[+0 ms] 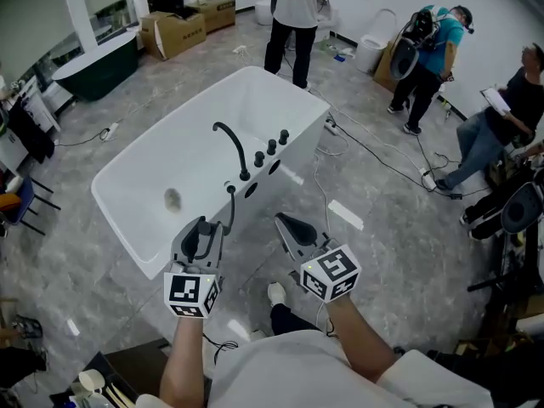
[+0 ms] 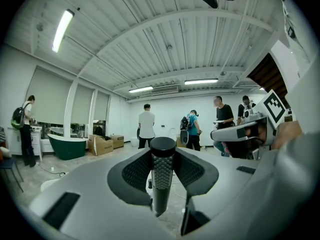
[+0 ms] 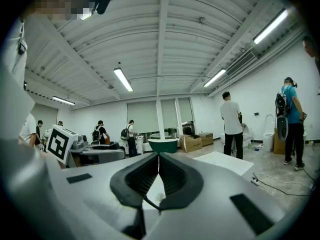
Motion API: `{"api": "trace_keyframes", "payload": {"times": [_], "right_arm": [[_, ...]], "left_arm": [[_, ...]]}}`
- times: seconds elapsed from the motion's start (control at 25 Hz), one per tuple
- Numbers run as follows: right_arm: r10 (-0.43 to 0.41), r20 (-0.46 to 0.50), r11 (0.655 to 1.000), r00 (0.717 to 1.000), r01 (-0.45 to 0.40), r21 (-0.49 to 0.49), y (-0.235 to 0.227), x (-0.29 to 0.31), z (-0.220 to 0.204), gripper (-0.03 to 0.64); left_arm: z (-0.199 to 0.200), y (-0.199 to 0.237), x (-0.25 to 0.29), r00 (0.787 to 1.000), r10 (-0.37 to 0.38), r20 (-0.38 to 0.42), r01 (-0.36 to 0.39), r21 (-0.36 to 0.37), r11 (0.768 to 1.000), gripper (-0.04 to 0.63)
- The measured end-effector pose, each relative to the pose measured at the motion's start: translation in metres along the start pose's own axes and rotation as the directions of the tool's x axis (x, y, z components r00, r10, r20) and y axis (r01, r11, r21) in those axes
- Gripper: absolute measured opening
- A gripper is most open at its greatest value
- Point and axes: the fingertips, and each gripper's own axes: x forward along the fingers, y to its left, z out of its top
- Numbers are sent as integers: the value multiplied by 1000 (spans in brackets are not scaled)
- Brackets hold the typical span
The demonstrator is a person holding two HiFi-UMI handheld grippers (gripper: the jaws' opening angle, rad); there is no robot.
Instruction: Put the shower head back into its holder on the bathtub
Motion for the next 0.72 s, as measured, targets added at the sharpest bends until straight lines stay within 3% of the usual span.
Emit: {"api": "trace_keyframes", "payload": {"times": [0.72], "right_arm": [[86, -16, 996, 996, -85, 21, -61, 80, 8, 18]], "left_arm": [[28, 30, 73, 998, 58, 23, -58, 0, 998, 144]]}}
